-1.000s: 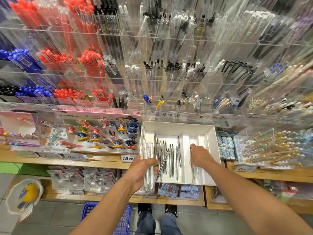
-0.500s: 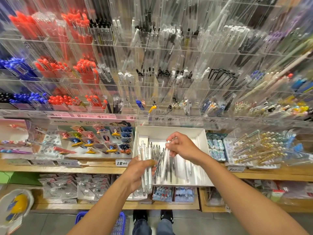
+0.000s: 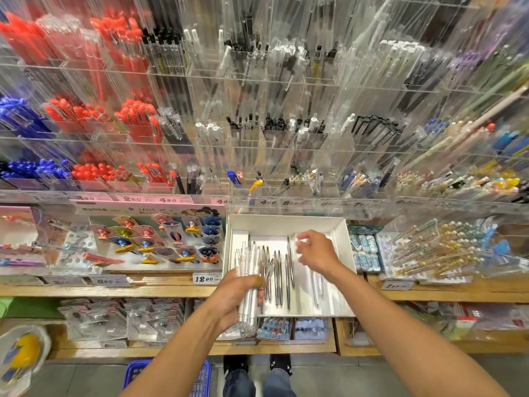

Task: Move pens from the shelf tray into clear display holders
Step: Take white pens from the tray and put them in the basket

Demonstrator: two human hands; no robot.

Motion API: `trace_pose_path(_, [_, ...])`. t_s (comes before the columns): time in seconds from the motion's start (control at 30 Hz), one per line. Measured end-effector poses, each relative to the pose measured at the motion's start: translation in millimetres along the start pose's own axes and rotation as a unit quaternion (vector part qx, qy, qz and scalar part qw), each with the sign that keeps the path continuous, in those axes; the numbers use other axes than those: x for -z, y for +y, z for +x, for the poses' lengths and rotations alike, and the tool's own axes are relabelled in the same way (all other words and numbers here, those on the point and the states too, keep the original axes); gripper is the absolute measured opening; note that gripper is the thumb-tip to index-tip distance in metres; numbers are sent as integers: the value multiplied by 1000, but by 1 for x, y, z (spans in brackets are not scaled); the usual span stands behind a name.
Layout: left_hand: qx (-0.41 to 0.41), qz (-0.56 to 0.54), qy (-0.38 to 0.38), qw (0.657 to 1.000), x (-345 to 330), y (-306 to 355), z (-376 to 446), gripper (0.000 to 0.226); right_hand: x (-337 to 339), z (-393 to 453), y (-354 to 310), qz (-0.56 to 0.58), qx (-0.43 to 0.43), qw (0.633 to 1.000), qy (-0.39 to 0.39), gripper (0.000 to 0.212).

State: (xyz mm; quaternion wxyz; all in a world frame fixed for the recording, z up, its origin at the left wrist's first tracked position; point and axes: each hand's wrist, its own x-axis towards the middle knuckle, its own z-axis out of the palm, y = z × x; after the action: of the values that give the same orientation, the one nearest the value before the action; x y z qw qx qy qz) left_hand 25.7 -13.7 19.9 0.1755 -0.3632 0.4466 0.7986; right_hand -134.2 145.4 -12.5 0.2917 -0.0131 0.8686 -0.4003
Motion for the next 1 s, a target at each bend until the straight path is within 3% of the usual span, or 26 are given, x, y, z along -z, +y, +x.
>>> trace_pose_path(0.1, [4,9,1,1000,7,-2,7,134,12,19,29,-242,-41,969,-33,43])
trace_pose_path(0.23, [3,-30,10,999,7,0,8,149,4,28,42,-364,-54,925,-89,51])
trace_pose_path(0.3, [11,-43,13,999,8,2,6,127,-2,30,47,-421,-41,901,-93,41])
trace_pose_path(0.37, [23,-62,17,998,12,1,7,81,-5,29,52,-443,-35,893,-74,32])
trace_pose_path(0.43, [41,-60,20,997,14,1,8,69,-7,28,56,-442,-33,895,-54,28])
trace_pose_path(0.53, [34,-61,33,997,11,1,8,85,-11,27,58,-442,-40,895,-39,31])
trace_pose_path(0.7, [21,-51,53,997,9,1,8,94,-16,24,53,-413,-64,908,-6,45])
trace_pose_path(0.8, [10,-40,32,999,9,1,8,115,-9,19,45,-348,-60,935,25,40])
trace_pose_path(0.9, [-2,-24,32,999,8,3,9,128,3,8,28,-260,13,965,27,27])
trace_pose_path(1.0, [-6,-13,28,999,4,4,6,129,9,-9,0,-125,62,989,-47,19])
